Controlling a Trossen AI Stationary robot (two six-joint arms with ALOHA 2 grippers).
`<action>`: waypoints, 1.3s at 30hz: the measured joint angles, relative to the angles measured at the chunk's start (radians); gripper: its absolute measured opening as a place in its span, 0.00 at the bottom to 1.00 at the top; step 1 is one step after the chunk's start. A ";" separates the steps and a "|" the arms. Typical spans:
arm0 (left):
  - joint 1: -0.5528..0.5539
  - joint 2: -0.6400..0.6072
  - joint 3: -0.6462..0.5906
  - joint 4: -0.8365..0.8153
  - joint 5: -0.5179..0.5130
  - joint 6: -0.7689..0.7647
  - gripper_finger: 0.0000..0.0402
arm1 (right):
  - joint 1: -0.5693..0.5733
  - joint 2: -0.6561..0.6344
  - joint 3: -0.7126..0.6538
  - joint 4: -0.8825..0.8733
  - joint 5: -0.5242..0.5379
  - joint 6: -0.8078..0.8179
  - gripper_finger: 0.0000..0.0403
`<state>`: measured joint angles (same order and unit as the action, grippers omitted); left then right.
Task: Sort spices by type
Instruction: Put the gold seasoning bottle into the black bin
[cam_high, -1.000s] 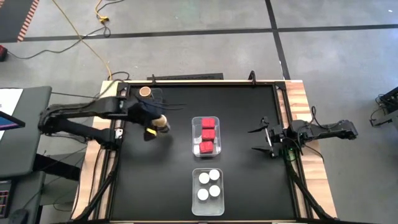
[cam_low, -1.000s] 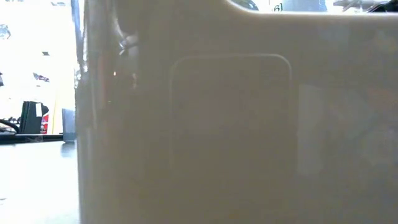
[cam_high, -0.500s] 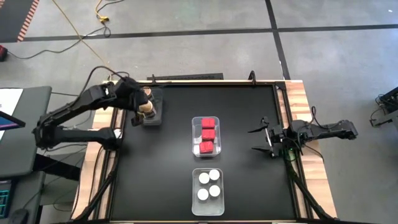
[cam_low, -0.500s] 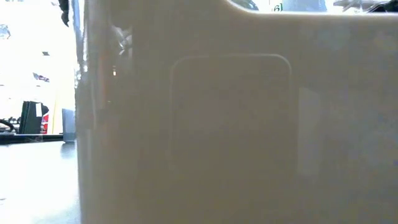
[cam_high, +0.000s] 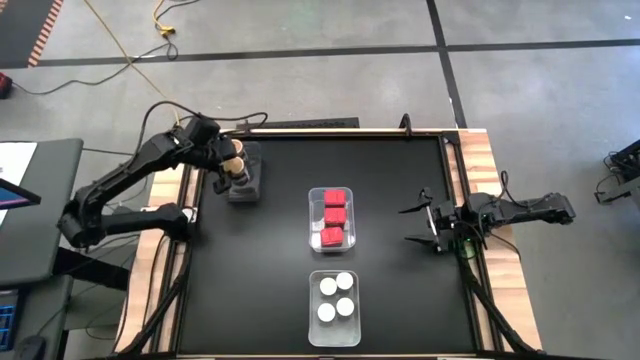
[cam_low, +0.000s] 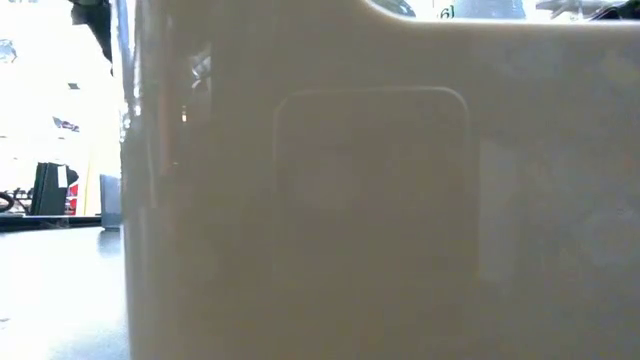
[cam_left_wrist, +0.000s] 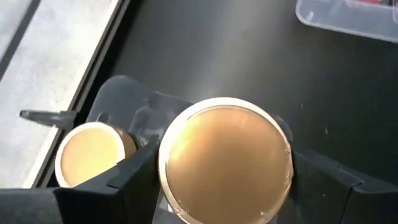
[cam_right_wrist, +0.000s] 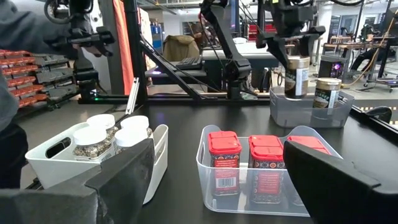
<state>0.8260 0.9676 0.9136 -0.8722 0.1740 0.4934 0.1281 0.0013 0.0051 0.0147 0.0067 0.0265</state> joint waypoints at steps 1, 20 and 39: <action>0.005 0.000 -0.012 0.019 0.007 0.000 0.70 | 0.000 0.000 0.000 0.000 0.000 0.000 0.95; 0.074 0.124 -0.153 0.204 0.082 0.000 0.70 | 0.000 0.000 0.000 0.000 0.001 0.000 0.95; 0.126 0.154 -0.152 0.228 0.081 -0.027 0.73 | 0.000 0.000 0.000 0.000 0.001 0.000 0.95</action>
<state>0.9520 1.1217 0.7616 -0.6445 0.2554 0.4660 0.1284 0.0013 0.0051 0.0147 0.0078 0.0265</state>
